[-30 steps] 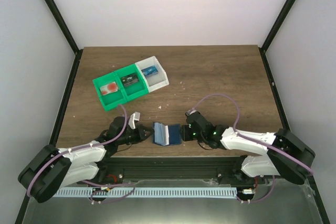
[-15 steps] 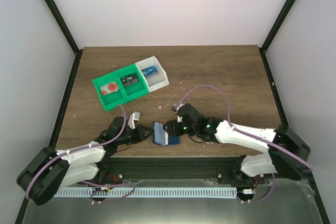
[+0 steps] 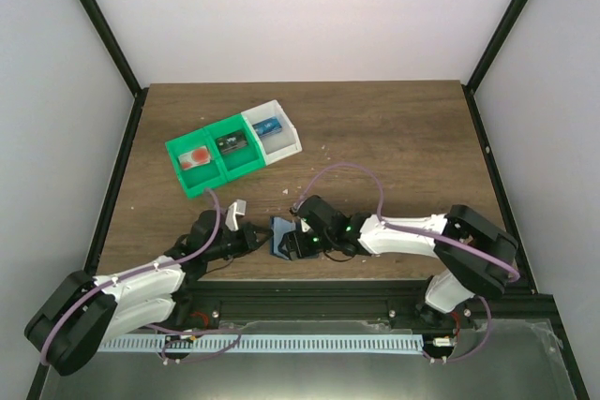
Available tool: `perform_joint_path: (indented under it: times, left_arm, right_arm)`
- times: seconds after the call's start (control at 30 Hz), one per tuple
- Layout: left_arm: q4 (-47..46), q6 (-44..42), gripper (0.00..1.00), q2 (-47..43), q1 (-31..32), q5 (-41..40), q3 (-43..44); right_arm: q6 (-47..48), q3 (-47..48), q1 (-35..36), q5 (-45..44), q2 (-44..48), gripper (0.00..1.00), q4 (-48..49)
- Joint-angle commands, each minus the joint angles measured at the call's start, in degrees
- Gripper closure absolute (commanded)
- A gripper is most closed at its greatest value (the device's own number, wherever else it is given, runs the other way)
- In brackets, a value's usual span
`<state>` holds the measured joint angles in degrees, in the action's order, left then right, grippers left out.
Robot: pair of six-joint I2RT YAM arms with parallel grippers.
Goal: Take the credit cards out of the card holder
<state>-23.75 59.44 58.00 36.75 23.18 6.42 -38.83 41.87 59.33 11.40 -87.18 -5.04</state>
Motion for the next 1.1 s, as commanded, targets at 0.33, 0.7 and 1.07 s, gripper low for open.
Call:
perform_joint_path:
  times: [0.33, 0.7, 1.07]
  left_arm:
    - [-0.4, -0.1, 0.88, -0.7, 0.2, -0.4, -1.0]
    - [-0.3, 0.0, 0.71, -1.0, 0.3, -0.2, -2.2]
    - [-7.9, 2.6, 0.66, -1.1, 0.3, 1.5, -5.0]
  right_arm:
    - [-2.4, 1.8, 0.4, 2.0, -3.3, 0.34, 4.0]
    - [-3.6, -0.6, 0.4, -4.1, -1.9, 0.53, 3.2]
    - [-4.8, -4.7, 0.1, -5.4, -1.1, 0.71, 6.4]
